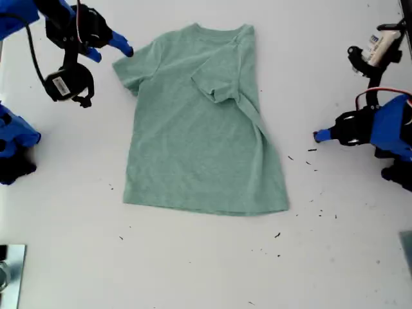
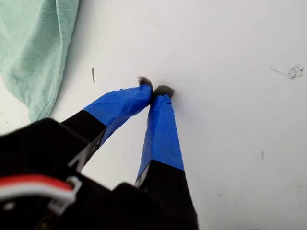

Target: Fold t shirt

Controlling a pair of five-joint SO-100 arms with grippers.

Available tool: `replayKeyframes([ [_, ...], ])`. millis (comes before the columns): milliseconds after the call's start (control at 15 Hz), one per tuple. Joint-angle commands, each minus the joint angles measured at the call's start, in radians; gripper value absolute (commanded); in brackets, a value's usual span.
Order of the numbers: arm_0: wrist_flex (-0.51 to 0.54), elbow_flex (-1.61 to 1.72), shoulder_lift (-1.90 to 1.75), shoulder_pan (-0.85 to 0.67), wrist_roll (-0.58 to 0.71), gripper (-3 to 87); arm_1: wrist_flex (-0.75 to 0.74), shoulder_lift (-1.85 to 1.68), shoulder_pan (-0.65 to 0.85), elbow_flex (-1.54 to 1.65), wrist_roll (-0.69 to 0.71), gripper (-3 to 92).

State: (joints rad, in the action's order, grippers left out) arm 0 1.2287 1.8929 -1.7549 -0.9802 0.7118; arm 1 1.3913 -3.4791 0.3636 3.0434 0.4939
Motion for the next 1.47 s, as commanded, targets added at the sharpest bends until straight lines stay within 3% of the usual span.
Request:
replayKeyframes([
  [0, -0.11, 0.021, 0.091, 0.003, 0.0, 26.9, 0.002, -0.014, -0.009, 0.034, 0.005, 2.5],
  [267, -0.225, 0.02, 0.307, 0.031, -0.002, 23.3, 0.002, -0.014, -0.011, 0.034, 0.002, 2.5],
  [467, -0.232, 0.011, 0.325, 0.074, 0.011, 1.4, 0.002, -0.015, -0.006, 0.034, 0.003, 2.5],
  [533, -0.219, 0.006, 0.284, 0.086, 0.015, -0.2, 0.002, -0.015, -0.006, 0.034, 0.003, 2.5],
  [733, -0.109, -0.089, -0.014, 0.107, 0.009, -0.2, 0.002, -0.015, -0.003, 0.034, 0.003, 2.5],
  [933, -0.075, -0.276, -0.077, 0.164, 0.008, -0.2, 0.002, -0.015, -0.002, 0.034, 0.002, 2.5],
  [1200, -0.153, -0.687, 0.287, 0.443, -0.038, -0.2, 0.002, -0.014, -0.002, 0.035, 0.0, 2.5],
  [1400, -0.181, -1.015, 0.637, 0.515, -0.051, -0.1, 0.002, -0.011, -0.005, 0.035, -0.006, 2.5],
])
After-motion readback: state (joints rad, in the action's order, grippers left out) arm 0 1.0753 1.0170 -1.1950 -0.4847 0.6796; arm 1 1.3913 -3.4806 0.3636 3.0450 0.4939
